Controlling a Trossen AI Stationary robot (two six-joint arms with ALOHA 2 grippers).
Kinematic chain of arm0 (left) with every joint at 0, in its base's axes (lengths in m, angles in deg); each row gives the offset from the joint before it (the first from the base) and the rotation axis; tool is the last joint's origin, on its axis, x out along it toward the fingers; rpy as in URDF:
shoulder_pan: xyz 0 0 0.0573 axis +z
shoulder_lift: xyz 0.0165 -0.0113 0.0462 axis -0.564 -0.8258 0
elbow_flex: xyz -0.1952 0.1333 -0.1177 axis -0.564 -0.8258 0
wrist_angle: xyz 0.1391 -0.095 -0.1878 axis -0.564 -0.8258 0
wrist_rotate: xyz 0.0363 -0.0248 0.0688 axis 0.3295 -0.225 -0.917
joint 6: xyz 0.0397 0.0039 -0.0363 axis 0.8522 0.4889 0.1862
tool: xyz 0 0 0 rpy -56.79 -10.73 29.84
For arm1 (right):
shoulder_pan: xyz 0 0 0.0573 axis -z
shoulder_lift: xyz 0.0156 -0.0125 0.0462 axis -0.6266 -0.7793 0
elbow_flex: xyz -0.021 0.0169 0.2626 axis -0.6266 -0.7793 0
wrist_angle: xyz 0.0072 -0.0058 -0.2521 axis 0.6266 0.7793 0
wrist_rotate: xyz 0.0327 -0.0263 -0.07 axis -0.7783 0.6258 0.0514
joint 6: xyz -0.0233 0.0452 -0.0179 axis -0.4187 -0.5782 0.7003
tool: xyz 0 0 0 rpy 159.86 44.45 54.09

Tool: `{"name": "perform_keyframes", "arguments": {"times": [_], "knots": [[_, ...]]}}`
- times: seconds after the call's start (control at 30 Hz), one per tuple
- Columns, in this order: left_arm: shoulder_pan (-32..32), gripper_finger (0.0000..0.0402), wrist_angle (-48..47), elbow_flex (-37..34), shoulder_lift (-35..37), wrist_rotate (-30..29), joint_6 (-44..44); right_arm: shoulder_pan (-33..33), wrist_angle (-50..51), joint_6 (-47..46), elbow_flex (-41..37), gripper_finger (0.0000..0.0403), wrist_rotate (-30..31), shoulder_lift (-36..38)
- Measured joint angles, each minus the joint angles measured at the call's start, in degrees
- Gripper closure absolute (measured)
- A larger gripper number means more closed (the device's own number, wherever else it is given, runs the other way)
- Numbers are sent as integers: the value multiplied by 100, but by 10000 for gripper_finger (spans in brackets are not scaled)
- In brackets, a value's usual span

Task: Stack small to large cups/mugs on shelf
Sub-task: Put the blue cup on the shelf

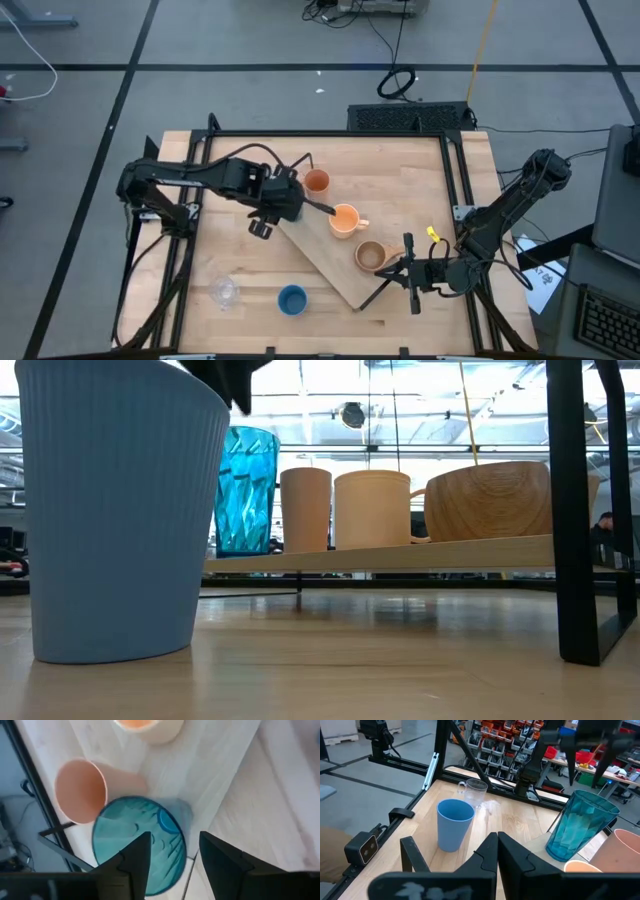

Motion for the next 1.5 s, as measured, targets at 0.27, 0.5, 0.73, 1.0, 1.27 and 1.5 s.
{"name": "perform_keyframes", "arguments": {"times": [0.27,0.5,0.73,1.0,1.27,1.5], "knots": [[-184,231,476,76,601,22,-156,-1,-2,-17,2,403,-2,0],[-509,231,815,83,1194,21,-447,-2,2,-20,2,403,-2,0],[-1077,231,703,83,1546,-276,-1075,-2,-3,-20,2,403,-2,0],[-1967,231,670,83,1481,-278,-1745,0,-5,-20,2,403,-2,0],[-2607,231,650,83,1371,-383,-2674,0,-18,-20,2,403,-2,0],[-3163,231,644,83,1047,-461,-3115,0,-47,-20,0,403,-2,0]]}}
